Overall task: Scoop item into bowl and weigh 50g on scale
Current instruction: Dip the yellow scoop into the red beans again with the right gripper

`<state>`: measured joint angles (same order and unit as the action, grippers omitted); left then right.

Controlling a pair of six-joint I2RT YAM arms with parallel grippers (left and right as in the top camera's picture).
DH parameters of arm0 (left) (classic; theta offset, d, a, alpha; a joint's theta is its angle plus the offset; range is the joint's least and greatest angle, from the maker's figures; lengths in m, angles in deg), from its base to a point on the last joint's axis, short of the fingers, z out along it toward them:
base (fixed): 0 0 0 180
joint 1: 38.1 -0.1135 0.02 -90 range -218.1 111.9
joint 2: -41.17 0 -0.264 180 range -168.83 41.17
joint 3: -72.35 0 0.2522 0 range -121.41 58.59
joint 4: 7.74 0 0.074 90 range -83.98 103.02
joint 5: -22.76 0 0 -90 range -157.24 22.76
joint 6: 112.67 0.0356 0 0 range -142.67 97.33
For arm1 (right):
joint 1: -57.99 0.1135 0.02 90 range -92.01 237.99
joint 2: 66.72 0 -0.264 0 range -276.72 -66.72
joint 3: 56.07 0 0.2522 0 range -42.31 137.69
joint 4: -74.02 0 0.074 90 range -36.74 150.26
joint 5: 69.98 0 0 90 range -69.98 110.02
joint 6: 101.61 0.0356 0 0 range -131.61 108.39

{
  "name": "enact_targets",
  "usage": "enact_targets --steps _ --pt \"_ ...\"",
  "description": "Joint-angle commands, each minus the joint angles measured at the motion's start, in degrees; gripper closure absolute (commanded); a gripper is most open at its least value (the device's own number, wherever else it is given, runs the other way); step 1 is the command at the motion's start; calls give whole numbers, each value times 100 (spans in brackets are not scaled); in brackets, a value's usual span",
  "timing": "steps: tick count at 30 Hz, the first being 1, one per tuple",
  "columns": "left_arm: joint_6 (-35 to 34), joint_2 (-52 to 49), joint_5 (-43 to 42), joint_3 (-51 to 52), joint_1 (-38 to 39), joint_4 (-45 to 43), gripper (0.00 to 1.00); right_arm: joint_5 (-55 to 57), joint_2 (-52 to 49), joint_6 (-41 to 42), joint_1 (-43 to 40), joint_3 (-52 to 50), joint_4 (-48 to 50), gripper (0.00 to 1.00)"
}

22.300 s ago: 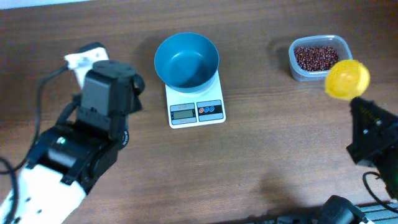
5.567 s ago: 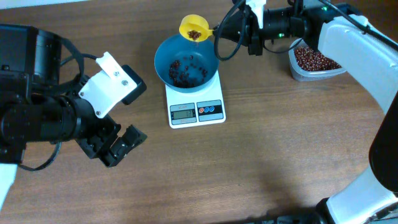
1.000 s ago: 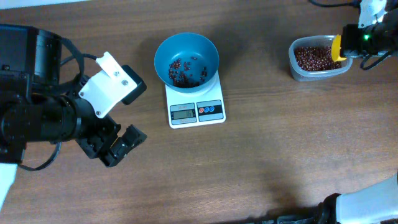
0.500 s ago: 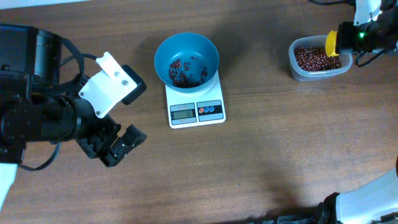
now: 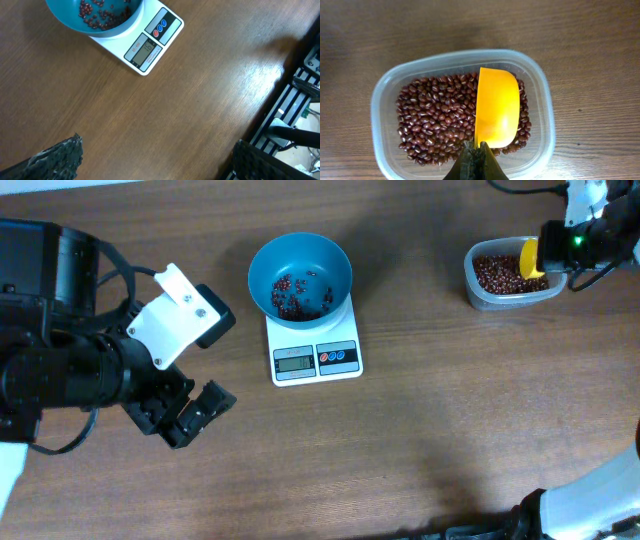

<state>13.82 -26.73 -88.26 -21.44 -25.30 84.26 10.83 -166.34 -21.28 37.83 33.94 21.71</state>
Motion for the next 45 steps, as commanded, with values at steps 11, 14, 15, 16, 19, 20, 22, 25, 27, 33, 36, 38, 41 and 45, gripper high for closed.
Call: enact_targets --steps 11,14,15,16,19,20,22,25,27,33,36,38,41,45 --pt "129 -13 -22 17 22 -9 1 -1462 -245 -39 0 -31 -142 96" --pt "131 -13 -22 17 22 -9 1 -1462 -245 -39 120 -31 -289 96" --pt "131 -13 -22 17 22 -9 1 -1462 -245 -39 162 -31 -289 96" --pt "131 -13 -20 17 22 -9 1 -1464 -245 -39 256 -31 -293 96" --pt "131 -13 -22 17 22 -9 1 -1460 -245 -42 450 -31 -352 96" --pt "131 -13 -20 17 22 -9 1 -1460 -245 -39 520 -31 -376 96" --pt "129 -13 -20 17 22 -9 1 -1462 -245 -37 531 -31 -376 96" --pt "131 -13 -22 17 22 -9 1 -1460 -245 474 498 -31 -374 96" --pt "131 -13 -22 17 22 -9 1 -1467 -245 730 498 -31 -374 96" --pt "129 -13 -22 17 22 -7 1 -1665 -245 1215 304 -31 -369 96" --pt "131 -13 -22 17 22 -9 1 -2345 -245 1213 0 -31 -372 96" --pt "131 -13 -20 17 22 -9 1 -2490 -245 1213 -240 -31 -374 96" --pt "131 -13 -20 17 22 -9 1 -2490 -245 1213 -555 -31 -376 96" --pt "129 -13 -22 17 22 -7 1 -2494 -247 1211 -761 -31 -385 96"
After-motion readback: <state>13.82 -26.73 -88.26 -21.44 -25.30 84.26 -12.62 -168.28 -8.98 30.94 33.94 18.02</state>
